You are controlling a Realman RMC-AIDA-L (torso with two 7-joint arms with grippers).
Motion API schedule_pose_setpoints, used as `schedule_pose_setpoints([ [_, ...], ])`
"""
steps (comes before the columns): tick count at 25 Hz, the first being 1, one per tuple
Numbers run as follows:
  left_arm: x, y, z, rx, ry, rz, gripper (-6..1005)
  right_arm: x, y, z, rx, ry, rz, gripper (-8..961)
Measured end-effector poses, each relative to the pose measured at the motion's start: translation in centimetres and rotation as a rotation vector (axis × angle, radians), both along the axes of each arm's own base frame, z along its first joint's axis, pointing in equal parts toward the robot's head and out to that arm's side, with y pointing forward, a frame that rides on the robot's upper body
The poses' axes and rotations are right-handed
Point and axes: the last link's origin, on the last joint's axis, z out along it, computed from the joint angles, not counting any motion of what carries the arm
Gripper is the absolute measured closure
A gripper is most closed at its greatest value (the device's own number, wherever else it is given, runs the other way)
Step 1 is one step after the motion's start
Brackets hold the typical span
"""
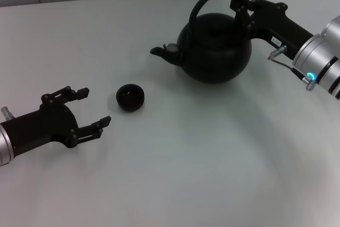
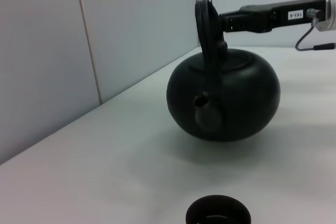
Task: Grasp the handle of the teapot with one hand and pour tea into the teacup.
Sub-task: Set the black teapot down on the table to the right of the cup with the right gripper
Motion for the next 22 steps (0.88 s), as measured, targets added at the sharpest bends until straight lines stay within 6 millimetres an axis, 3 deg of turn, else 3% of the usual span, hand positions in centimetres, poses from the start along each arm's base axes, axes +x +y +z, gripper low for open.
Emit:
schedule_pose_setpoints([
  [22,0.3,0.2,0.0,-0.001,0.001,-0.01,194,1.3,-0.2,-1.0,-0.037,-0.034,-0.086,835],
])
